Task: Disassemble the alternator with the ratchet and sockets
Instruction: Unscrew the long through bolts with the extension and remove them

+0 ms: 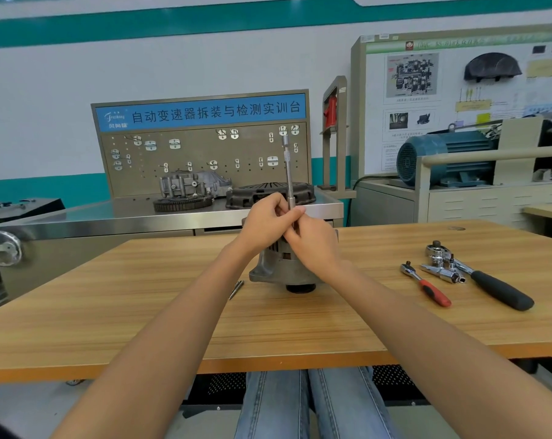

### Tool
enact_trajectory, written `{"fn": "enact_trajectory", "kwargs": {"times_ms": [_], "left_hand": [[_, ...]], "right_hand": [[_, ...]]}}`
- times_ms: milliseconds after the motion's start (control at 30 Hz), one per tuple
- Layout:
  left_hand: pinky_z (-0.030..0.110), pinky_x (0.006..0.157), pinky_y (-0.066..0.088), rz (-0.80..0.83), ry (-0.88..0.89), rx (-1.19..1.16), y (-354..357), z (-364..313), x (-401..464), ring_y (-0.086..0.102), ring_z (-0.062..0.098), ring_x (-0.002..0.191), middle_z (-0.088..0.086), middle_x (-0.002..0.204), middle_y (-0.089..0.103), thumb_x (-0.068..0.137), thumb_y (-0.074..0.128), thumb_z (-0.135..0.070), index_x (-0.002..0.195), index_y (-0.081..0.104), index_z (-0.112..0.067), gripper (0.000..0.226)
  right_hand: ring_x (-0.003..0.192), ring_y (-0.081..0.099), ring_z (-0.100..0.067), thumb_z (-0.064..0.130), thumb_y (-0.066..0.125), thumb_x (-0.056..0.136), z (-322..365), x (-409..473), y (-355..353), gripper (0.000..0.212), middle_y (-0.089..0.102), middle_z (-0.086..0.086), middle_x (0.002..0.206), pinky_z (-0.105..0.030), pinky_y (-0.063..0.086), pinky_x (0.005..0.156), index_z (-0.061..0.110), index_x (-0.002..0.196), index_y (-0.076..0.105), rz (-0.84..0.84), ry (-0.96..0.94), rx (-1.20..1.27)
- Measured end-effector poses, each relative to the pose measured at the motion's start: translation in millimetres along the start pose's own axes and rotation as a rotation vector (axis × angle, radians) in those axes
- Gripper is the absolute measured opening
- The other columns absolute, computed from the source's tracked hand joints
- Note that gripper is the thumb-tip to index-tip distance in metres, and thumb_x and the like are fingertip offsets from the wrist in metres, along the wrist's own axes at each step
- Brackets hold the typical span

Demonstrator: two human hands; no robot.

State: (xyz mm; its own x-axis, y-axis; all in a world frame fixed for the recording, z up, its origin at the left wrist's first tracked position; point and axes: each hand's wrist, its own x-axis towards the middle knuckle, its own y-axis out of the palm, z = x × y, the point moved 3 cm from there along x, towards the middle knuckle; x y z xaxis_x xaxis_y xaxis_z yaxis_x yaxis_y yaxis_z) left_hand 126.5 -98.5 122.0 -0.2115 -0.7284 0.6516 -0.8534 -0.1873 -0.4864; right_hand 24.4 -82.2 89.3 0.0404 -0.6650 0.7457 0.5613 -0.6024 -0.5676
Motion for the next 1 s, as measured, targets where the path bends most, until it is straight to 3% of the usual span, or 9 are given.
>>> {"fn": "enact_trajectory", "kwargs": {"times_ms": [100,167,300,433,567,800,1000], "left_hand": [[0.023,0.059,0.039,-0.065,0.003,0.026,2.2,0.7,-0.6,0.045,0.007,0.061,-0.004,0.065,0.051,0.087,0.067,-0.034,0.065,0.042,-0.02,0.037],[0.025,0.056,0.034,-0.099,0.032,0.11,5.7,0.8,-3.2,0.042,0.008,0.059,-0.006,0.062,0.047,0.09,0.062,-0.038,0.065,0.039,-0.022,0.038],[0.023,0.054,0.028,-0.171,0.156,0.299,13.8,2.7,-13.1,0.042,0.007,0.061,-0.008,0.067,0.043,0.099,0.044,-0.038,0.072,0.039,-0.021,0.032],[0.014,0.056,0.031,-0.241,0.186,0.212,18.3,5.4,-20.8,0.044,0.003,0.063,-0.01,0.07,0.045,0.098,0.042,-0.029,0.075,0.039,-0.026,0.024],[0.014,0.055,0.031,-0.269,0.151,0.166,22.3,6.6,-22.0,0.043,0.004,0.062,-0.009,0.07,0.044,0.099,0.041,-0.027,0.075,0.039,-0.026,0.024],[0.015,0.054,0.031,-0.272,0.086,0.143,22.1,6.1,-19.1,0.037,0.006,0.057,-0.007,0.063,0.041,0.096,0.052,-0.032,0.066,0.031,-0.026,0.036],[0.026,0.05,0.025,-0.28,0.041,0.196,24.0,2.7,-18.0,0.036,0.008,0.057,-0.006,0.063,0.039,0.095,0.052,-0.029,0.066,0.029,-0.025,0.037]], "right_hand": [[0.068,0.056,-0.014,0.034,0.047,0.096,-2.8,-1.8,1.2,0.026,0.059,0.0,0.075,-0.02,0.032,0.049,0.012,0.104,0.058,-0.045,0.027,0.001],[0.07,0.056,-0.016,0.031,0.045,0.097,-4.4,-2.3,2.1,0.026,0.063,-0.003,0.08,-0.022,0.028,0.05,0.011,0.108,0.058,-0.067,0.025,-0.031],[0.072,0.059,-0.018,0.026,0.044,0.098,-4.5,-4.3,1.5,0.026,0.067,-0.007,0.084,-0.026,0.033,0.06,0.009,0.11,0.058,-0.077,-0.053,-0.086],[0.079,0.063,-0.02,0.028,0.045,0.097,-4.3,-1.5,0.9,0.027,0.068,-0.006,0.088,-0.031,0.048,0.07,0.01,0.112,0.058,-0.027,-0.103,-0.121],[0.08,0.063,-0.022,0.026,0.043,0.098,-4.0,0.5,0.5,0.026,0.068,-0.007,0.091,-0.033,0.05,0.073,0.009,0.111,0.057,0.01,-0.149,-0.199],[0.062,0.056,-0.012,0.032,0.047,0.097,-8.2,-0.3,-0.2,0.024,0.059,0.005,0.067,-0.021,0.033,0.051,0.013,0.095,0.061,-0.007,-0.064,0.008],[0.078,0.062,-0.014,0.034,0.058,0.091,-16.5,0.6,3.5,0.021,0.064,0.001,0.085,-0.033,0.053,0.067,0.017,0.102,0.052,-0.024,0.087,0.237]]}}
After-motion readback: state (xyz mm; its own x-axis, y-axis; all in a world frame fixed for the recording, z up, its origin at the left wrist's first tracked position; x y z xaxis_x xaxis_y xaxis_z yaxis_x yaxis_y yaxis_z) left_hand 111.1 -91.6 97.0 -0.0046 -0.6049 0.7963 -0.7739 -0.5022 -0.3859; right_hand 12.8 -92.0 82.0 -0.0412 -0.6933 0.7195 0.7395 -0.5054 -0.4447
